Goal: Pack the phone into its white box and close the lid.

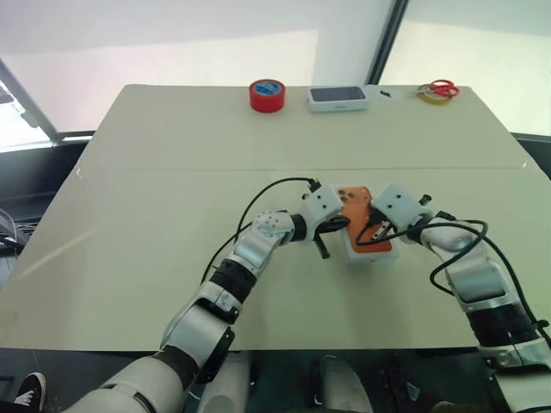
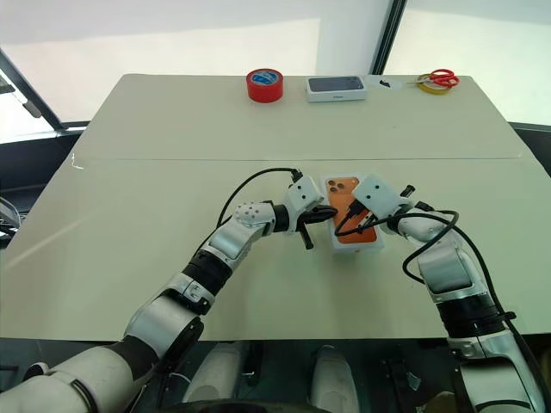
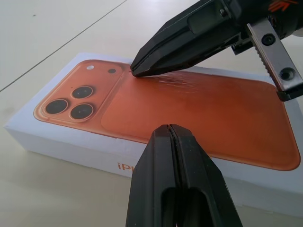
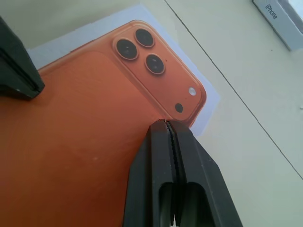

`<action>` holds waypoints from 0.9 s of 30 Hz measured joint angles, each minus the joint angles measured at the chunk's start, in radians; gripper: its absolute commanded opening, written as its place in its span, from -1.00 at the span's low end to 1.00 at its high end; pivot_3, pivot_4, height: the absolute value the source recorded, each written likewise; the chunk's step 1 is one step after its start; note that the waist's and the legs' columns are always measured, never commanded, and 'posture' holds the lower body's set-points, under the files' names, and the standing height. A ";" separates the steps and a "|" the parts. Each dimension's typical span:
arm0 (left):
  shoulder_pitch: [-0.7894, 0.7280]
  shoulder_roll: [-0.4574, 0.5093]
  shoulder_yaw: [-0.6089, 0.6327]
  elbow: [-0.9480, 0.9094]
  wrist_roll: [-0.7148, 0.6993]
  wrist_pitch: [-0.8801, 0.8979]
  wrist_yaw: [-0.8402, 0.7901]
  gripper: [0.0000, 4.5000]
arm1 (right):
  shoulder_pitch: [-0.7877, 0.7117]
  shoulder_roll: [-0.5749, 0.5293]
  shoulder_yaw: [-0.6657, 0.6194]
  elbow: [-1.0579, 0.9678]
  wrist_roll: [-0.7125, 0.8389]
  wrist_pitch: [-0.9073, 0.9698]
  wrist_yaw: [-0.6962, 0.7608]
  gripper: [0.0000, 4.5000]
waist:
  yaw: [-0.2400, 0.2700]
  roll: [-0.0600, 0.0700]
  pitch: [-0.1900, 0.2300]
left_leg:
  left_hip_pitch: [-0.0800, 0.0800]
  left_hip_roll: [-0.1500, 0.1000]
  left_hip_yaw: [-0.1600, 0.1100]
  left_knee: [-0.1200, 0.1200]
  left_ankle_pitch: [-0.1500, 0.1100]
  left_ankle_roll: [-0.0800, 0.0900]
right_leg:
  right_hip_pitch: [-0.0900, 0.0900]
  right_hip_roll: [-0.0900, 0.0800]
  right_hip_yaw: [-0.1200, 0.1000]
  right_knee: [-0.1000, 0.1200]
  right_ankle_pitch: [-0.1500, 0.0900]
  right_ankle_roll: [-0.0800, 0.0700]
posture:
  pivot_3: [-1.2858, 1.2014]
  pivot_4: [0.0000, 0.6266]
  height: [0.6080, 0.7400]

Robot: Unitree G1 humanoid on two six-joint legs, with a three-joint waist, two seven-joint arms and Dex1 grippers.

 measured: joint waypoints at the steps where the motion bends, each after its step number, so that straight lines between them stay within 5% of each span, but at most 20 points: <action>1: 0.001 0.000 0.001 -0.003 -0.001 0.011 -0.001 -1.00 | 0.006 0.002 0.004 -0.007 -0.006 0.002 -0.001 -0.98 | 0.000 0.000 0.000 | 0.001 0.000 0.000 0.000 0.000 0.000 | 0.002 0.000 0.000 0.000 -0.001 -0.001 | 0.03 -0.52 1.00; 9: 0.059 0.027 0.020 -0.082 -0.063 0.057 -0.087 -1.00 | 0.049 -0.066 -0.019 -0.056 0.026 -0.001 0.100 -0.98 | 0.001 0.000 -0.002 | 0.002 0.001 -0.002 0.000 -0.001 -0.001 | 0.003 0.000 -0.001 -0.001 -0.001 -0.001 | 0.03 -0.52 1.00; 10: 0.072 0.035 0.022 -0.097 -0.075 0.066 -0.104 -0.88 | 0.061 -0.081 -0.028 -0.066 0.042 -0.003 0.126 -1.00 | 0.002 0.000 -0.002 | 0.002 0.001 -0.003 0.000 -0.001 -0.001 | 0.004 0.000 -0.002 -0.001 -0.001 -0.002 | 0.03 -0.52 1.00; 13: 0.105 0.055 0.041 -0.135 -0.113 0.120 -0.144 -0.38 | 0.086 -0.094 -0.083 -0.095 0.143 0.046 0.209 -0.60 | 0.000 -0.001 -0.002 | 0.002 0.001 -0.003 0.000 -0.001 -0.001 | 0.004 0.000 -0.002 -0.002 -0.001 -0.002 | 0.03 -0.52 1.00; 19: 0.131 0.142 0.136 -0.336 -0.218 0.180 -0.157 0.97 | 0.053 -0.070 -0.148 -0.083 0.314 0.140 0.283 0.73 | -0.003 0.001 0.000 | -0.001 0.001 -0.002 0.000 -0.001 -0.001 | 0.000 -0.001 -0.001 -0.001 -0.001 -0.002 | 0.03 -0.52 1.00; 20: 0.130 0.178 0.152 -0.392 -0.232 0.196 -0.164 1.00 | 0.044 -0.073 -0.163 -0.080 0.330 0.143 0.289 0.99 | -0.002 0.002 0.000 | -0.001 0.001 -0.002 0.000 -0.001 -0.001 | -0.001 -0.001 -0.001 -0.001 -0.001 -0.002 | 0.03 -0.52 1.00; 27: 0.223 0.503 0.265 -0.552 -0.288 0.287 -0.250 1.00 | 0.072 -0.247 -0.312 -0.071 0.464 0.139 0.466 0.99 | -0.001 0.002 0.000 | -0.001 0.001 -0.001 -0.001 -0.001 -0.001 | -0.001 -0.001 -0.001 -0.001 -0.001 -0.002 | 0.03 -0.52 1.00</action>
